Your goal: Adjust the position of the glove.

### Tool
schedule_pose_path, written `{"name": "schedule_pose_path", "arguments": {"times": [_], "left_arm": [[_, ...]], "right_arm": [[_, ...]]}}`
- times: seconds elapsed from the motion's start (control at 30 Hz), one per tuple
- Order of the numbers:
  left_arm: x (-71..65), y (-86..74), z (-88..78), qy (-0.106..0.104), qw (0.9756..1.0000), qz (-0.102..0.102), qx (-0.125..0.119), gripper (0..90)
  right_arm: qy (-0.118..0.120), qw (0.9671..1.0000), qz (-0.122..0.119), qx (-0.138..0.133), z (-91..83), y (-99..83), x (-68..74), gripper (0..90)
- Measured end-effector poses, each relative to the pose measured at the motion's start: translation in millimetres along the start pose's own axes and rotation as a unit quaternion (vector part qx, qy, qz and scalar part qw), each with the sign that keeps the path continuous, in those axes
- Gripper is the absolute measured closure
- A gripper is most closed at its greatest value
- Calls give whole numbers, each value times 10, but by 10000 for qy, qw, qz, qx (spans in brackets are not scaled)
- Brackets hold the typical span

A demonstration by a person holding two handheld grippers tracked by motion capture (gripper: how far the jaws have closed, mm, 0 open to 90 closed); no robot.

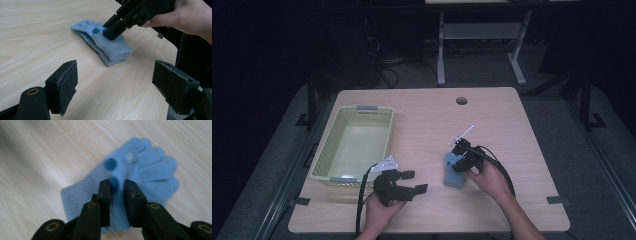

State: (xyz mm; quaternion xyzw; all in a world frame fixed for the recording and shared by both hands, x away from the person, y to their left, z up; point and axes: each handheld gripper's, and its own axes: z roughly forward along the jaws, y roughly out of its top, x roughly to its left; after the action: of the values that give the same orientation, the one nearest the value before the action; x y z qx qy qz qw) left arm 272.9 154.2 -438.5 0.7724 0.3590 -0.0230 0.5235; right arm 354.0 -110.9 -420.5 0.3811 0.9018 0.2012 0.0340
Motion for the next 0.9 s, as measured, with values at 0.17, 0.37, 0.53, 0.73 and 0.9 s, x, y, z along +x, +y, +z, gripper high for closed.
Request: {"name": "schedule_pose_path", "arguments": {"times": [0.17,0.37,0.53,0.73,0.9], "left_arm": [[22,6,-10,5,10000,-4,-2,203],[23,0,6,4,10000,-39,23,208],[30,2,13,-35,9999,-128,24,209],[50,20,39,-165,9996,-212,44,212],[59,43,106,-290,9987,-397,120,216]], "right_arm": [[-41,9992,235,-313,-73,-7,-33,665],[133,9984,321,-457,-49,-51,-36,804],[141,9989,332,-285,141,-95,-31,826],[157,9970,455,-605,29,-126,-53,773],[201,9918,781,-994,-103,-250,-87,674]]}}
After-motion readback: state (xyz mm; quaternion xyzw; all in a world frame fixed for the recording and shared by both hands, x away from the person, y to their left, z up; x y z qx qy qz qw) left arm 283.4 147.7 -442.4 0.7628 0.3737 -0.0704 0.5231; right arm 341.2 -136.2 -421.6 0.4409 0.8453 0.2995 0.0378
